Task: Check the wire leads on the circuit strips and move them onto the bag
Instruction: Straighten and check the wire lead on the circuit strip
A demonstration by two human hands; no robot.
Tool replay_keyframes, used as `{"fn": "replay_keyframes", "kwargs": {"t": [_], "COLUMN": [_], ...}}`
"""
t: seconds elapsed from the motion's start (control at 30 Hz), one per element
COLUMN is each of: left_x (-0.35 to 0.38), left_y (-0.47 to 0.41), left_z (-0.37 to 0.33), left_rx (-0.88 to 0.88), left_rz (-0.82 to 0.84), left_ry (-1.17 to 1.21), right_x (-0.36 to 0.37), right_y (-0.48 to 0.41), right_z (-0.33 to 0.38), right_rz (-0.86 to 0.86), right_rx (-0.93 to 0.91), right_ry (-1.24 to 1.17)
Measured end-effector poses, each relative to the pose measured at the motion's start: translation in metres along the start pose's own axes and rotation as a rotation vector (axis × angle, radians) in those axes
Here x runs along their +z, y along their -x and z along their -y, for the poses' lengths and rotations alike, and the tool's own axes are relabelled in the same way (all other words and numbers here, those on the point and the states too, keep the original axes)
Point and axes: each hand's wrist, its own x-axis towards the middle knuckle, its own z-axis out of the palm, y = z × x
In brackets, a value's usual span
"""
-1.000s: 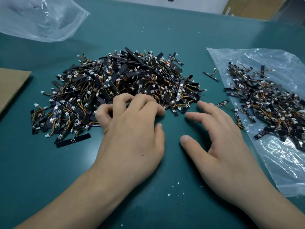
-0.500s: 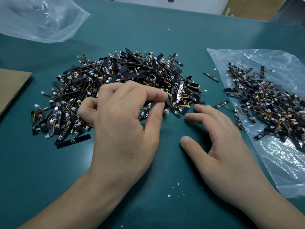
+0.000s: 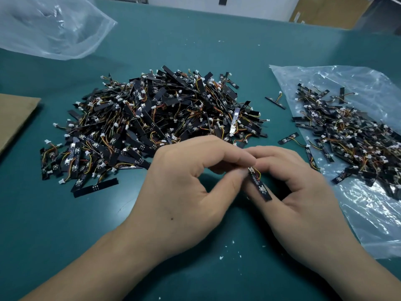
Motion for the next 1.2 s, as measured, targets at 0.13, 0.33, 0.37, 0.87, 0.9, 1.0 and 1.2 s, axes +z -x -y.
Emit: {"fn": "replay_keyframes", "kwargs": {"t": [0.13, 0.33, 0.37, 0.87, 0.9, 1.0, 1.2], "left_x": [0.000, -0.001, -0.001, 0.005, 0.005, 0.005, 0.002], "left_y": [0.001, 0.000, 0.000, 0.010, 0.010, 0.007, 0.004], "left_z": [0.007, 0.012, 0.012, 0.011, 0.011, 0.010, 0.010], "left_rx": [-0.025, -0.041, -0.047, -0.108, -0.143, -0.263, -0.187], "left_rz": [0.023, 0.041, 0.056, 0.556, 0.528, 0.444, 0.237], "left_ry": [0.025, -0.030, -0.030, -0.699, -0.758, -0.810, -0.651], "right_x": [-0.001, -0.002, -0.001, -0.002, -0.002, -0.001, 0.001], "right_y": [0.003, 0.004, 0.003, 0.004, 0.004, 0.004, 0.005], "right_z": [0.003, 0.008, 0.008, 0.003, 0.003, 0.003, -0.001], "right_rz": [-0.008, -0.097, -0.115, -0.227, -0.225, -0.201, -0.148], "right_rx": [-0.003, -0.034, -0.033, 0.064, 0.069, 0.081, 0.111], "right_ry": [-0.048, -0.083, -0.096, -0.228, -0.228, -0.219, -0.179]}}
